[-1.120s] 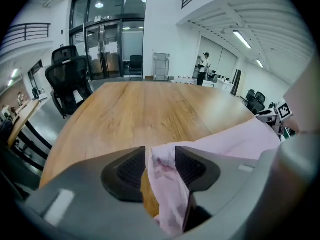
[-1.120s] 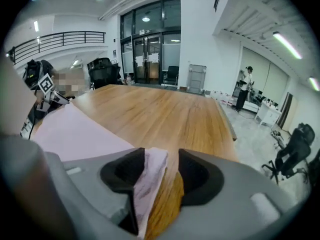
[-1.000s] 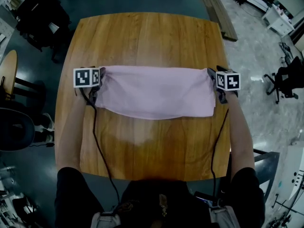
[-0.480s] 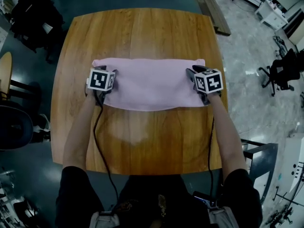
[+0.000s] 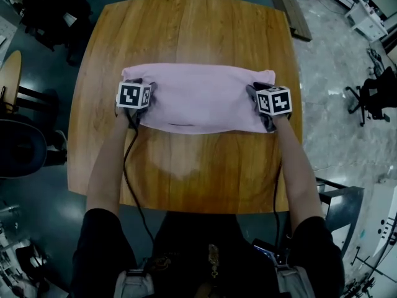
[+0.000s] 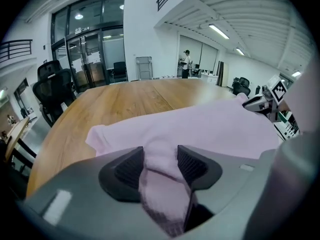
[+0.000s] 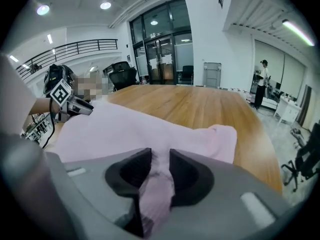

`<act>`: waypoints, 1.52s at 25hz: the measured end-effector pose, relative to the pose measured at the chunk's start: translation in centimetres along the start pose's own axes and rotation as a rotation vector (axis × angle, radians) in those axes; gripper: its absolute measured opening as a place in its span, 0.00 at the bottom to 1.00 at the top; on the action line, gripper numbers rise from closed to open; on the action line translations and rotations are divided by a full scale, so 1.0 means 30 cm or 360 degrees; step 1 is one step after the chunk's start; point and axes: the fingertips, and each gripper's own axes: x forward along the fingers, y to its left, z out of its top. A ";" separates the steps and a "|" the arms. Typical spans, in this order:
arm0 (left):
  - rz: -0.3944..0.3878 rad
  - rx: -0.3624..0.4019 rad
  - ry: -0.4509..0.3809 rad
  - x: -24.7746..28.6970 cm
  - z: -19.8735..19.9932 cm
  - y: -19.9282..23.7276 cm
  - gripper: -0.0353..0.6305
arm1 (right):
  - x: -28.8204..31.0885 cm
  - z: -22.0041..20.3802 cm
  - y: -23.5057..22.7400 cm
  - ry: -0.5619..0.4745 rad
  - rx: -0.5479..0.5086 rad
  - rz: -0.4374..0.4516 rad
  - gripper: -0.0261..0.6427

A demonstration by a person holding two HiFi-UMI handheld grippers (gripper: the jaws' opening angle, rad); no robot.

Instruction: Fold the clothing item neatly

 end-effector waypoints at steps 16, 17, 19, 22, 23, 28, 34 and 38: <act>-0.0024 -0.0060 -0.0040 -0.376 -0.450 -0.053 0.39 | -0.236 -0.320 0.424 -0.0025 -0.0100 -0.0055 0.20; -0.0031 -0.0067 -0.0038 -0.397 -0.484 -0.062 0.39 | -0.252 -0.346 0.446 -0.0021 -0.0100 -0.0060 0.20; -0.0038 -0.0068 -0.0032 -0.437 -0.541 -0.074 0.38 | -0.285 -0.391 0.490 -0.0011 -0.0085 -0.0071 0.20; -0.0014 -0.0045 -0.0030 -0.496 -0.613 -0.085 0.38 | -0.323 -0.447 0.560 -0.0012 -0.0075 -0.0069 0.20; -0.0004 -0.0039 -0.0033 -0.513 -0.635 -0.090 0.38 | -0.329 -0.467 0.582 -0.0015 -0.0069 -0.0055 0.20; 0.0010 -0.0032 -0.0057 -0.573 -0.721 -0.108 0.38 | -0.384 -0.519 0.641 0.0000 -0.0086 -0.0112 0.20; 0.0060 0.0028 -0.0112 -0.600 -0.711 -0.109 0.38 | -0.398 -0.521 0.656 0.0020 -0.0092 -0.0191 0.20; 0.0189 0.0112 -0.0318 -0.692 -0.588 -0.103 0.26 | -0.478 -0.431 0.659 -0.0102 -0.0077 -0.0216 0.20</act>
